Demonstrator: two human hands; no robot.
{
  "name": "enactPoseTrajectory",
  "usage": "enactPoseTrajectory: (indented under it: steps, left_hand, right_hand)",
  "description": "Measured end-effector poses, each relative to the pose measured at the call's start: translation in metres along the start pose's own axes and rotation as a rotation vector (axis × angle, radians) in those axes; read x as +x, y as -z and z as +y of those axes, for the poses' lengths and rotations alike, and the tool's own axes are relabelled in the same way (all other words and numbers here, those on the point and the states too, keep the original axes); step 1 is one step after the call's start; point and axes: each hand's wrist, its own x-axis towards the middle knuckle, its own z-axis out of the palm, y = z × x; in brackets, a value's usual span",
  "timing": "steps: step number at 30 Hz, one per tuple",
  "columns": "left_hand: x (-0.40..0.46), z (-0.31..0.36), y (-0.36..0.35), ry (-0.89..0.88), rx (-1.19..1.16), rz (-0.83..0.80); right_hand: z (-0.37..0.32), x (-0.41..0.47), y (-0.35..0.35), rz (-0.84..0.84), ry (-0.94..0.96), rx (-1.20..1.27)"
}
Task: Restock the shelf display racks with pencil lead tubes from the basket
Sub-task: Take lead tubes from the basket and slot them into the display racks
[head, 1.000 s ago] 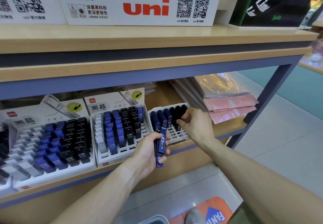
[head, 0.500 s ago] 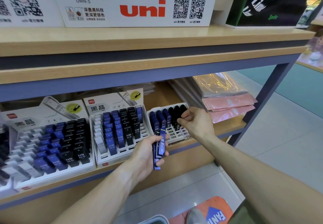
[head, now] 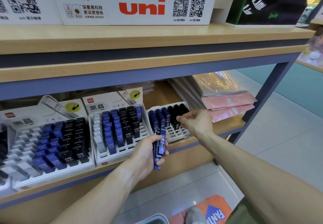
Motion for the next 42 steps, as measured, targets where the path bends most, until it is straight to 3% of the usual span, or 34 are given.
enactPoseTrajectory:
  steps: [18, 42]
  left_hand:
    - [-0.001, 0.002, 0.001, 0.01, -0.011, 0.011]
    - [-0.006, 0.002, 0.001, 0.009, 0.01, 0.015]
  right_hand:
    - [-0.008, -0.001, 0.002, -0.021, 0.092, -0.173]
    - [-0.01, -0.005, -0.007, 0.017, 0.035, -0.219]
